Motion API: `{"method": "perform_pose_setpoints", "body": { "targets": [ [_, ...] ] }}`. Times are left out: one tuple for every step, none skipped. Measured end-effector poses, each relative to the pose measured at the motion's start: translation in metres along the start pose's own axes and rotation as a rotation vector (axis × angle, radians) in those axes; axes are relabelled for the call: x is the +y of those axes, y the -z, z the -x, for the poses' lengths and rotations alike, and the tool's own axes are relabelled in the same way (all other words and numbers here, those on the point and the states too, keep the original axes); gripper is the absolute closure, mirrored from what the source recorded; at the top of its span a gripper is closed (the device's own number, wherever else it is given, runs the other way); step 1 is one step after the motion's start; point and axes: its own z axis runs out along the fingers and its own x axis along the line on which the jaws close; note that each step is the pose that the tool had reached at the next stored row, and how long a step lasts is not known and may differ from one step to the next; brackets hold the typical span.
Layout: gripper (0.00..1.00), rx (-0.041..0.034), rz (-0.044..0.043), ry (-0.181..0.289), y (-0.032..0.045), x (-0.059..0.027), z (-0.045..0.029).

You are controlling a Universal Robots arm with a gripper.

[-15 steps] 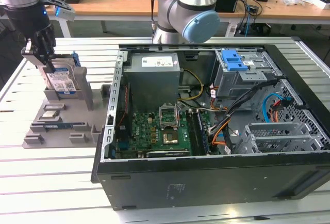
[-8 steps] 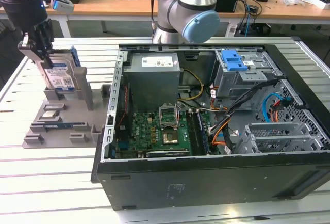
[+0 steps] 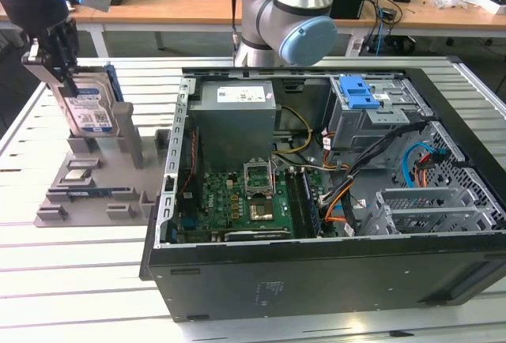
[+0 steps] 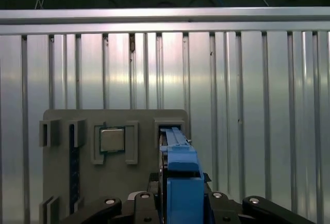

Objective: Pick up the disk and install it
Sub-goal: 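Pick up the disk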

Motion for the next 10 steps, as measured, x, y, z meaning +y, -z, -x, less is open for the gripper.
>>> {"method": "perform_pose_setpoints", "body": {
  "targets": [
    [0.63, -0.0001, 0.0, 0.0, 0.0016, 0.0, 0.0002],
    [0.63, 0.0, -0.0001, 0.0, 0.0033, 0.0001, 0.0004],
    [0.63, -0.0001, -0.0001, 0.0, 0.005, 0.0001, 0.0005],
    [0.63, -0.0001, 0.0, 0.0, 0.0078, 0.0002, 0.0008],
    [0.63, -0.0001, 0.0001, 0.0, 0.0096, 0.0002, 0.0009],
    [0.63, -0.0001, 0.0, 0.0, 0.0124, 0.0003, 0.0012],
    [0.63, -0.0001, 0.0, 0.0, 0.0162, 0.0004, 0.0015],
    [0.63, -0.0001, 0.0, 0.0, 0.0192, 0.0005, 0.0019],
    [0.63, -0.0001, 0.0, 0.0, 0.0208, 0.0006, 0.0021],
    [0.63, 0.0, -0.0001, 0.0, 0.0226, 0.0006, 0.0022]
  ]
}}
